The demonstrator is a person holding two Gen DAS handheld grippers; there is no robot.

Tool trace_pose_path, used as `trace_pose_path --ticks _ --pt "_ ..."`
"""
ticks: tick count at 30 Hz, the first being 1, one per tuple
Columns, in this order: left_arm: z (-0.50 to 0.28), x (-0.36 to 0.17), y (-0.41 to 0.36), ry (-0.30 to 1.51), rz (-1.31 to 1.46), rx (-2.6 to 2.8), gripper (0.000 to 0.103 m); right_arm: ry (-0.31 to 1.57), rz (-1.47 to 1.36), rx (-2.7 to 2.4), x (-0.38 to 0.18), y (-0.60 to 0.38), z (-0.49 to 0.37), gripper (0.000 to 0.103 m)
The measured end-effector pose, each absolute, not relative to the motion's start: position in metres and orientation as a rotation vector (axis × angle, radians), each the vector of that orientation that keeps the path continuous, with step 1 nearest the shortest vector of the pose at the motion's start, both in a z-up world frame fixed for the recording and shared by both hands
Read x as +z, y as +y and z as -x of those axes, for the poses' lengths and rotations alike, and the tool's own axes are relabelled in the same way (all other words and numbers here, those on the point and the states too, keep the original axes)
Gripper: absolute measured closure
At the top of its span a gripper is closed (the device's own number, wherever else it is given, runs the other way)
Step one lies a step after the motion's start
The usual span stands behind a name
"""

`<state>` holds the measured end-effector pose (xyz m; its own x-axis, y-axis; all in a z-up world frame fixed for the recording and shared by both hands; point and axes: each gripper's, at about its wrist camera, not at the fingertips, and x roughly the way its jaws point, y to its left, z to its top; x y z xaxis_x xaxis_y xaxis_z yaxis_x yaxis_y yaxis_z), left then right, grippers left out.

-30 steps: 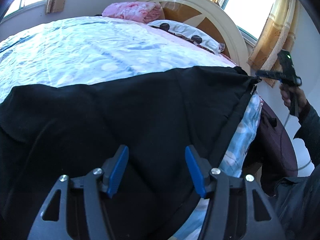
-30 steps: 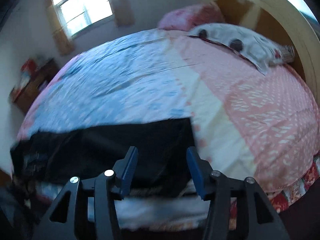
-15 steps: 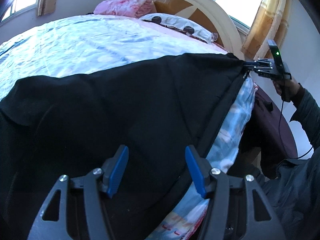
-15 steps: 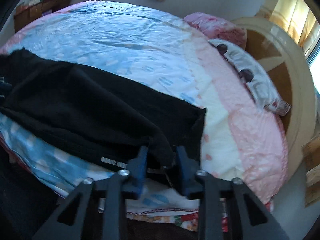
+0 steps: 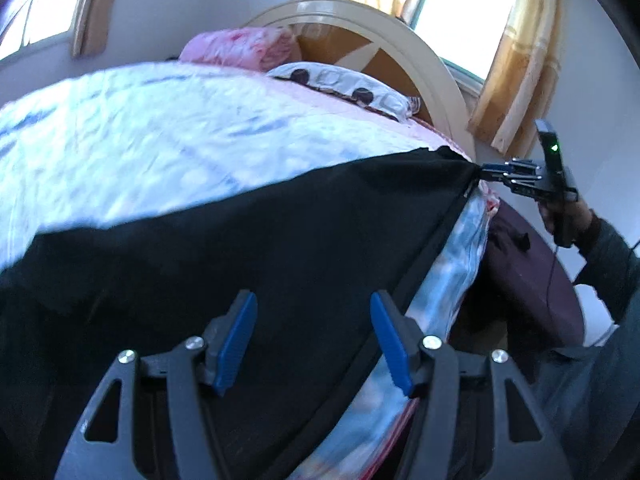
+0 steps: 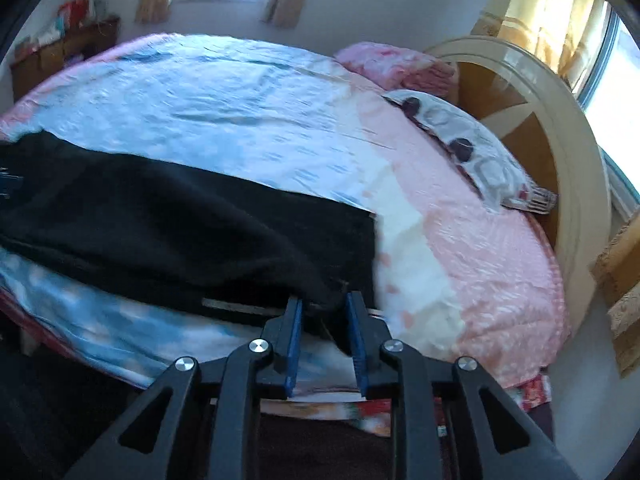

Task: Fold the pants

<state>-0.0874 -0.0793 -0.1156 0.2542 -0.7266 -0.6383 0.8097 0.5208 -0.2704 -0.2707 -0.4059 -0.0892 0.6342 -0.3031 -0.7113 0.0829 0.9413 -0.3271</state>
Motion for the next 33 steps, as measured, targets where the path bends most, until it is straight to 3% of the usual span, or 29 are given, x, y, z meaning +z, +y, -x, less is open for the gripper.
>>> trace_pose_path --ticks 8,13,16,20,21,27,29,30,33 --pt "0.121 -0.134 -0.194 0.798 -0.341 -1.140 0.044 0.897 0.381 -0.319 -0.102 -0.401 0.267 0.077" --pt "0.121 -0.143 -0.220 0.850 -0.371 -1.177 0.065 0.822 0.101 -0.230 -0.073 -0.441 0.288 0.077" --pt "0.124 -0.150 -0.226 0.848 -0.390 -1.183 0.066 0.766 -0.068 -0.227 -0.057 -0.477 0.282 0.077" --pt "0.122 -0.151 -0.226 0.854 -0.369 -1.176 0.077 0.789 -0.209 -0.203 -0.063 -0.509 0.249 0.077" --pt "0.120 -0.151 -0.224 0.862 -0.352 -1.180 0.087 0.799 -0.225 -0.189 -0.067 -0.513 0.243 0.077" --pt "0.120 -0.147 -0.220 0.876 -0.320 -1.228 0.097 0.896 -0.331 -0.122 -0.095 -0.528 0.201 0.077" --pt "0.122 -0.146 -0.220 0.876 -0.324 -1.241 0.097 0.903 -0.322 -0.132 -0.097 -0.525 0.196 0.085" --pt "0.123 -0.146 -0.220 0.877 -0.326 -1.247 0.097 0.896 -0.321 -0.127 -0.097 -0.524 0.195 0.100" --pt "0.122 -0.148 -0.220 0.888 -0.315 -1.254 0.098 0.862 -0.285 -0.165 -0.090 -0.527 0.190 0.103"
